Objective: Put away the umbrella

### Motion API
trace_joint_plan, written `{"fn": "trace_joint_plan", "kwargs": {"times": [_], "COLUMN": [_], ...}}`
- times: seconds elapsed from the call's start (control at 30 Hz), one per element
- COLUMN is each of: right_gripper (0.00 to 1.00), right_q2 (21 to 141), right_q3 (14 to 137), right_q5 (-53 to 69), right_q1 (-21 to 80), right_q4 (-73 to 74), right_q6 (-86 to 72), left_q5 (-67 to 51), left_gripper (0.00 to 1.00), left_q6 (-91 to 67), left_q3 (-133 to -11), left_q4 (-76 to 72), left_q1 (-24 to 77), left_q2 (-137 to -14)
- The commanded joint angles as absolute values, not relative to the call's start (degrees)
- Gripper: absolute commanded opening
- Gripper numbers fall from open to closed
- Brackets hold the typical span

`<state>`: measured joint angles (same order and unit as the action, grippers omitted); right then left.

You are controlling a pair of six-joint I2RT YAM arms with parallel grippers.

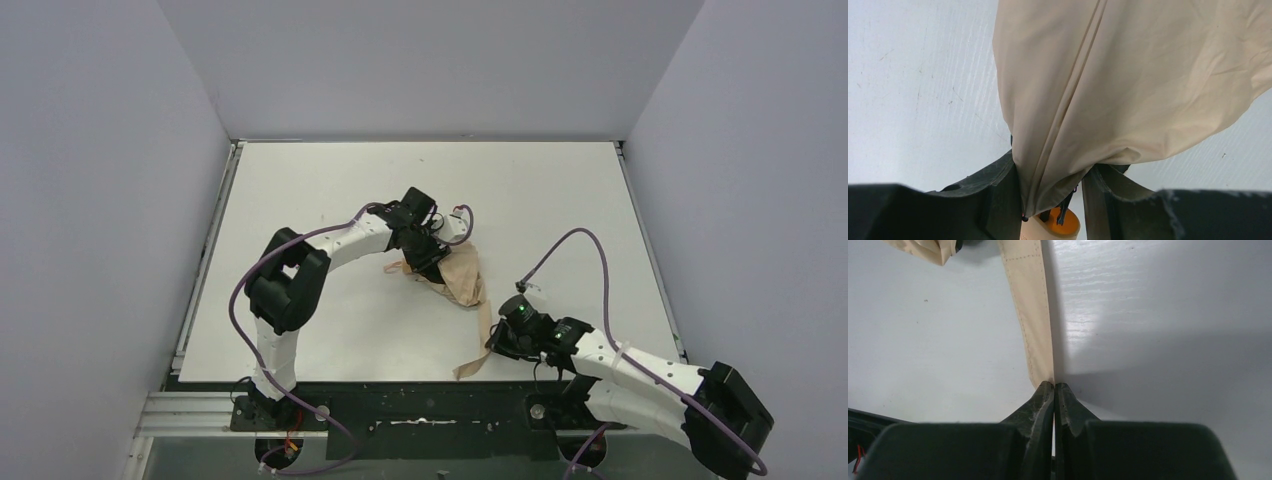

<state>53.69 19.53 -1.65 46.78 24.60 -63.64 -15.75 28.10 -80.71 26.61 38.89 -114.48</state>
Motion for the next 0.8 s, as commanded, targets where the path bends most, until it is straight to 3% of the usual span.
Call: {"fn": "trace_joint_plan", "kwargs": {"times": [0.0,0.37,0.77], "right_gripper": [0.00,0.00,0.00], "right_q2": [55.36,67.02,66.83], "right_q3": [18.90,21.05,26.00], "right_q5": [3.18,22.68,26.15], "right_q1": [46.46,47.78,57.09], "right_q4": [20.07,2.01,3.66], "right_q6": [-61.48,-55.87,-54.97], "left_q5": [-10.41,-6.76,-0.77], "left_gripper": [0.00,0.00,0.00], "left_q6": [27.27,20.54,17.23], "left_q3": [-82.92,-87.54,-90.28], "left_q4": [27.27,28.13,28.85], "left_q1": [38.51,36.73,35.11], "left_q2": [-116.06,-118.33,-119.64]}}
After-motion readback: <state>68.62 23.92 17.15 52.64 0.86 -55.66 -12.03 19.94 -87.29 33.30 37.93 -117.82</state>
